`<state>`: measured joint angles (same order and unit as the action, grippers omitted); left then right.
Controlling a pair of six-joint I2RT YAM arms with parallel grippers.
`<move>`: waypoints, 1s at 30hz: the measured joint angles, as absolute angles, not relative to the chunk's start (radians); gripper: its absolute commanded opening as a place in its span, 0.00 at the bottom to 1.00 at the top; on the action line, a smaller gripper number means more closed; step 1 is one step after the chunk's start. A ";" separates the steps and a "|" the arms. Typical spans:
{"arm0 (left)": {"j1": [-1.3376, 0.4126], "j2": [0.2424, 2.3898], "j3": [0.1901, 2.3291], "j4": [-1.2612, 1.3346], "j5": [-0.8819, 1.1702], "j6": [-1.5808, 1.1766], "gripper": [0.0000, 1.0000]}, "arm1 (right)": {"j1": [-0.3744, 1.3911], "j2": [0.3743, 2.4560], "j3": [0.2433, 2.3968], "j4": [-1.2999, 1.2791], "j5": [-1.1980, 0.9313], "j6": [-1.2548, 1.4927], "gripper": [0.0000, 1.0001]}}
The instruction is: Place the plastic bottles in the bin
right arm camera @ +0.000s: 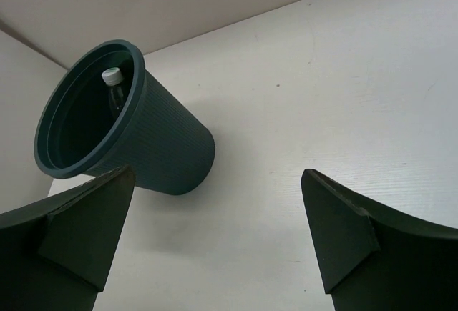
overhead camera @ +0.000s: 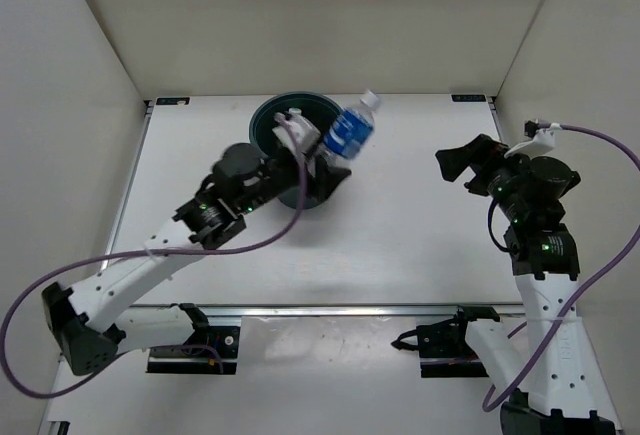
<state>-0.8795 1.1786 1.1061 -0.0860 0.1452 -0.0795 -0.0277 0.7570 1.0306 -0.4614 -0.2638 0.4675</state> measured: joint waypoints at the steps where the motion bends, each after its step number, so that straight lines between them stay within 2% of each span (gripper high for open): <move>1: -0.858 1.150 1.129 -0.057 0.125 -0.080 0.72 | -0.028 0.756 1.023 -0.460 -0.263 0.467 0.99; 6: -0.735 1.152 1.238 0.035 -0.032 -0.080 0.65 | -0.028 0.768 0.981 -0.478 -0.233 0.463 0.99; 12: -0.578 1.357 1.295 0.014 -0.171 -0.125 0.67 | -0.044 0.806 0.929 -0.556 -0.113 0.412 0.99; 16: -0.561 1.472 1.282 -0.060 -0.210 -0.145 0.73 | -0.106 0.805 0.889 -0.622 -0.060 0.372 1.00; 17: -0.559 1.494 1.285 -0.085 -0.214 -0.150 0.80 | -0.126 0.805 0.883 -0.636 -0.056 0.363 0.99; 18: -0.559 1.508 1.285 -0.106 -0.219 -0.152 0.94 | -0.142 0.803 0.876 -0.647 -0.050 0.358 0.99; 19: -0.561 1.512 1.285 -0.123 -0.223 -0.147 0.99 | -0.155 0.800 0.869 -0.654 -0.046 0.352 0.99; 25: -0.577 1.456 1.333 -0.192 -0.237 -0.146 0.99 | -0.168 0.782 0.849 -0.677 -0.028 0.324 0.99; 30: -0.603 1.327 1.380 -0.265 -0.253 -0.163 0.99 | -0.151 0.811 0.849 -0.685 0.000 0.314 0.99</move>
<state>-0.6029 1.3270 1.3796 -0.2646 -0.2527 -0.1631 -0.1513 0.8108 0.8490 -0.6853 0.0002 0.3138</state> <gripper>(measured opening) 0.986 0.995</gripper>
